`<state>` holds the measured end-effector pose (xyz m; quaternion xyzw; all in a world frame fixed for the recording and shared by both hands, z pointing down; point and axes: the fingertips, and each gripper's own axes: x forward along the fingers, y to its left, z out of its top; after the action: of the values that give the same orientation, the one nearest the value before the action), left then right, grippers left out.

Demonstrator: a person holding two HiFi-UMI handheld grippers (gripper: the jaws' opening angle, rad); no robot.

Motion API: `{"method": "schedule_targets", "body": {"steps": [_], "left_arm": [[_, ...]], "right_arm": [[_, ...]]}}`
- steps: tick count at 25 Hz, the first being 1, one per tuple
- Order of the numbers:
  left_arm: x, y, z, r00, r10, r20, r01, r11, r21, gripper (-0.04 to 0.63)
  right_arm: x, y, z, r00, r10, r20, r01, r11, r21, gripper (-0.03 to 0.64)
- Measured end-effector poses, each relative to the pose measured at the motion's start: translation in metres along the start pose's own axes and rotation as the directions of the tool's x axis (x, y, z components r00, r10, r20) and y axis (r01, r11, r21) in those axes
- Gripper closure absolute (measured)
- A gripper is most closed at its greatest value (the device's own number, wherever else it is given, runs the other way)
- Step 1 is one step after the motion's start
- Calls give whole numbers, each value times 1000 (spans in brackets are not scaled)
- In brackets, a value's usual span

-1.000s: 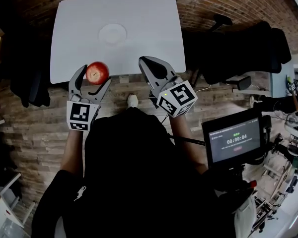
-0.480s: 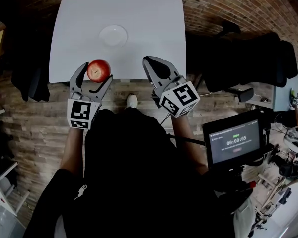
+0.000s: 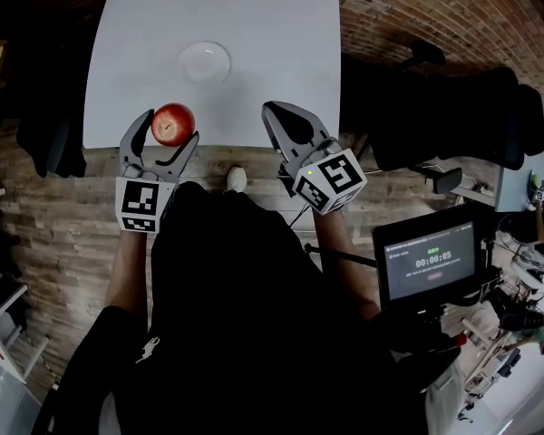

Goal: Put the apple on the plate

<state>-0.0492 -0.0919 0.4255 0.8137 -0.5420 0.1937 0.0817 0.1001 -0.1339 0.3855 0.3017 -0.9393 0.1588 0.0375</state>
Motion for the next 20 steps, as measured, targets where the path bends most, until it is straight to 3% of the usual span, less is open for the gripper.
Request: {"method": "schedule_targets", "body": {"steps": [13, 20], "left_arm": [[-15, 16, 8, 999, 43, 3, -43, 999, -13, 207], [-4, 27, 7, 1000, -16, -5, 16, 1000, 0, 207]], "right_arm": [[17, 20, 7, 998, 63, -33, -63, 998, -14, 614], [32, 27, 10, 999, 26, -30, -26, 1000, 7, 614]]}}
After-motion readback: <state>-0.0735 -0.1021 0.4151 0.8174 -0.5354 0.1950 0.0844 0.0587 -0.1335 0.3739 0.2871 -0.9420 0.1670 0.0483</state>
